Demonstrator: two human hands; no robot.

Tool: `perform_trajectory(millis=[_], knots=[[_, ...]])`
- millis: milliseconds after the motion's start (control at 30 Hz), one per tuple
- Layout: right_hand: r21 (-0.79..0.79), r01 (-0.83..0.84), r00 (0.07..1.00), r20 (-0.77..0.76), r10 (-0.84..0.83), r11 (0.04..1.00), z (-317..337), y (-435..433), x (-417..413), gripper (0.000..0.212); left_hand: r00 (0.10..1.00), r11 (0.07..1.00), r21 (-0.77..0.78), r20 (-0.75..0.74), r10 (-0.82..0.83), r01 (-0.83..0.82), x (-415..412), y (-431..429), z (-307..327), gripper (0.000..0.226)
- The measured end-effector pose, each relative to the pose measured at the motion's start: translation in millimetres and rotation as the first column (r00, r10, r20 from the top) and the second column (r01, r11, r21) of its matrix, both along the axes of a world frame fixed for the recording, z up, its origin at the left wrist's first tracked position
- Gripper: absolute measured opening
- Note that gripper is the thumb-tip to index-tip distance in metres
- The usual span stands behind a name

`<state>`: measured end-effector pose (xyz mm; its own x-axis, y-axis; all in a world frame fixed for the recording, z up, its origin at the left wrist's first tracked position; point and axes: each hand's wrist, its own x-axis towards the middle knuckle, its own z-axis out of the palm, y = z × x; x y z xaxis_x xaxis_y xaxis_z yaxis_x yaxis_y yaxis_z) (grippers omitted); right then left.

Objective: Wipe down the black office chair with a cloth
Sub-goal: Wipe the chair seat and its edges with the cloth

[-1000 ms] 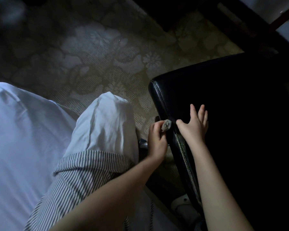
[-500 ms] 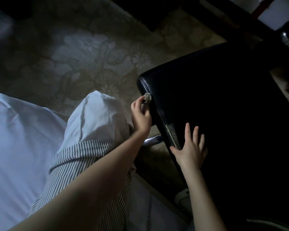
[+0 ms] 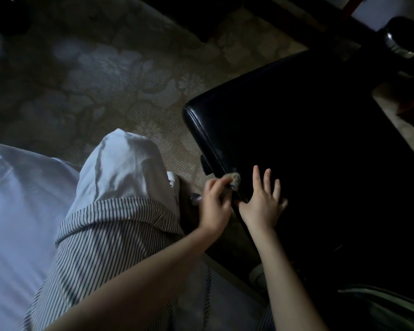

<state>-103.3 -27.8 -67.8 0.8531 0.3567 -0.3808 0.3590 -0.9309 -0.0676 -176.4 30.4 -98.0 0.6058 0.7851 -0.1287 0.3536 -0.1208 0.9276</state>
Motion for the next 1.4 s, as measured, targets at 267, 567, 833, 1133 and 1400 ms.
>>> perform_trajectory(millis=[267, 567, 833, 1133, 1400], knots=[[0.115, -0.027, 0.999, -0.018, 0.029, 0.993, 4, -25, -2, 0.087, 0.988, 0.987, 0.034, 0.036, 0.153, -0.154, 9, 4, 29, 0.032], [0.110, -0.010, 1.000, -0.005, 0.011, 0.994, -6, -43, -16, 0.094, 0.959, 0.973, 0.221, -0.257, 0.122, -0.065, 47, 95, 8, 0.036], [0.131, -0.014, 1.000, 0.023, 0.011, 0.991, -13, -43, -15, 0.092, 0.986, 0.944, 0.328, -0.168, 0.011, 0.046, 29, 48, 2, 0.019], [0.084, -0.030, 1.000, 0.008, 0.029, 0.996, -8, -46, -13, 0.087, 0.960, 0.894, 0.361, -0.192, -0.206, 0.264, 6, -15, 4, 0.017], [0.170, -0.103, 0.986, 0.149, 0.077, 0.980, -15, -52, -12, 0.102, 0.983, 0.954, 0.295, -0.183, 0.007, 0.048, 55, 80, 37, 0.025]])
